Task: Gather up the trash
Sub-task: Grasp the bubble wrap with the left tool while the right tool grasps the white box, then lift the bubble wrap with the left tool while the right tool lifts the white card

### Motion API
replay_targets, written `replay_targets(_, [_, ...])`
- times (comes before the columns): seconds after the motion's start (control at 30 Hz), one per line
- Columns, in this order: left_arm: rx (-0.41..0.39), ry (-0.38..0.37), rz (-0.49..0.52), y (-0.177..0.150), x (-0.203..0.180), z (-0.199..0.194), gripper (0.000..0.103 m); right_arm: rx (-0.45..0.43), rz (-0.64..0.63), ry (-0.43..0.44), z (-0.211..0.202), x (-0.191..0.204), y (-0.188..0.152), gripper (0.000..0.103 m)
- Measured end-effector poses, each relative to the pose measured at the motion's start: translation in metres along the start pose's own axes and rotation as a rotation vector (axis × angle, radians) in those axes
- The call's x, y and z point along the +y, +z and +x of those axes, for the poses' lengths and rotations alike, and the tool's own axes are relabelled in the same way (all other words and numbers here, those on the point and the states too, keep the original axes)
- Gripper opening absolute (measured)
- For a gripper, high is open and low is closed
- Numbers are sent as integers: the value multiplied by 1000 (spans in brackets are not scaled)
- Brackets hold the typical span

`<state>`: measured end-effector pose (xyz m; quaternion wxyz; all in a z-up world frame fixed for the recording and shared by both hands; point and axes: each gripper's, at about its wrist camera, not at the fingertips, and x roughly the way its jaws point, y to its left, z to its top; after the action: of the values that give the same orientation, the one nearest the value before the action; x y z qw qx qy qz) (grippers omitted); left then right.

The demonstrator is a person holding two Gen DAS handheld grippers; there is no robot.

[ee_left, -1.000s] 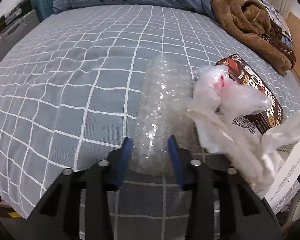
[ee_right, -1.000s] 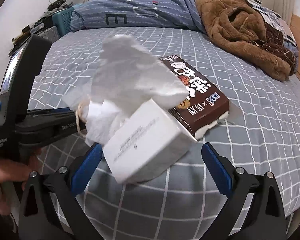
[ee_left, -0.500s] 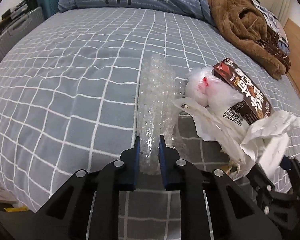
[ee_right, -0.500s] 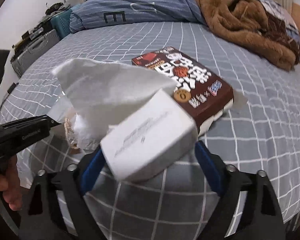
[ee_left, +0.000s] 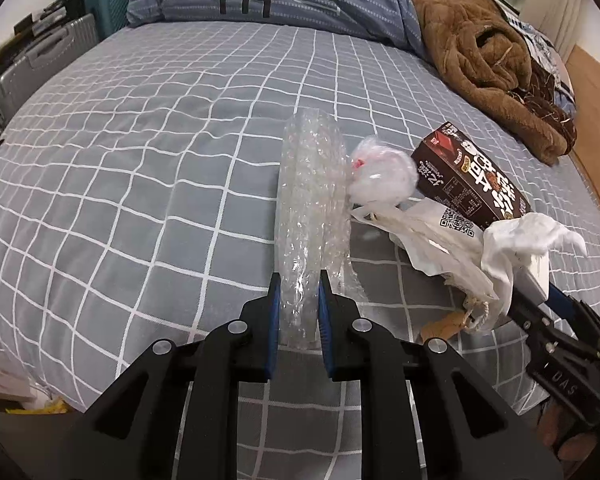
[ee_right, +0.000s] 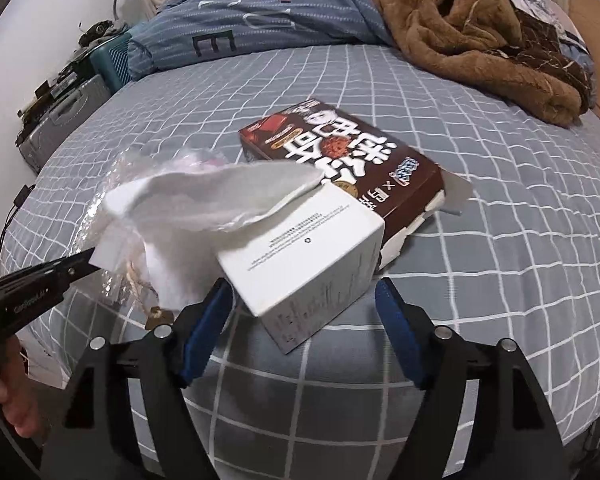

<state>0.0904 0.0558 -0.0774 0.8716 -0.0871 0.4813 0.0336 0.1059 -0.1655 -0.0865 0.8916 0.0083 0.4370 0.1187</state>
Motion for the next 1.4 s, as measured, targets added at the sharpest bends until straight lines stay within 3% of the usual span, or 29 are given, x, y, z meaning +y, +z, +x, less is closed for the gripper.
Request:
replay_targets(0.37, [-12,-5,3,0,-2,-9,16,-11,95,-104,-24,-33,-7,72])
replay_targets(0.7, [-26,-13,11,1,-4,-19,16,-33,178,-55,-47,-42,10,72])
replay_targets(0.93, [-44,-18,8,7,-1,-29,16,60,209,-27,-33,-30,54,72])
replay_targets(1.1, [-52,-24,5,10,2,-34,16,196,187,-84,-3,-9,72,72])
replay_targets(1.23, [-52,-29,1,8,4,-36,16,244,181,-141,13,-6,71,72])
replay_targets(1.4, [-50,-34,0,4,5,-39,16,295,217,-130,23,-15,62,56])
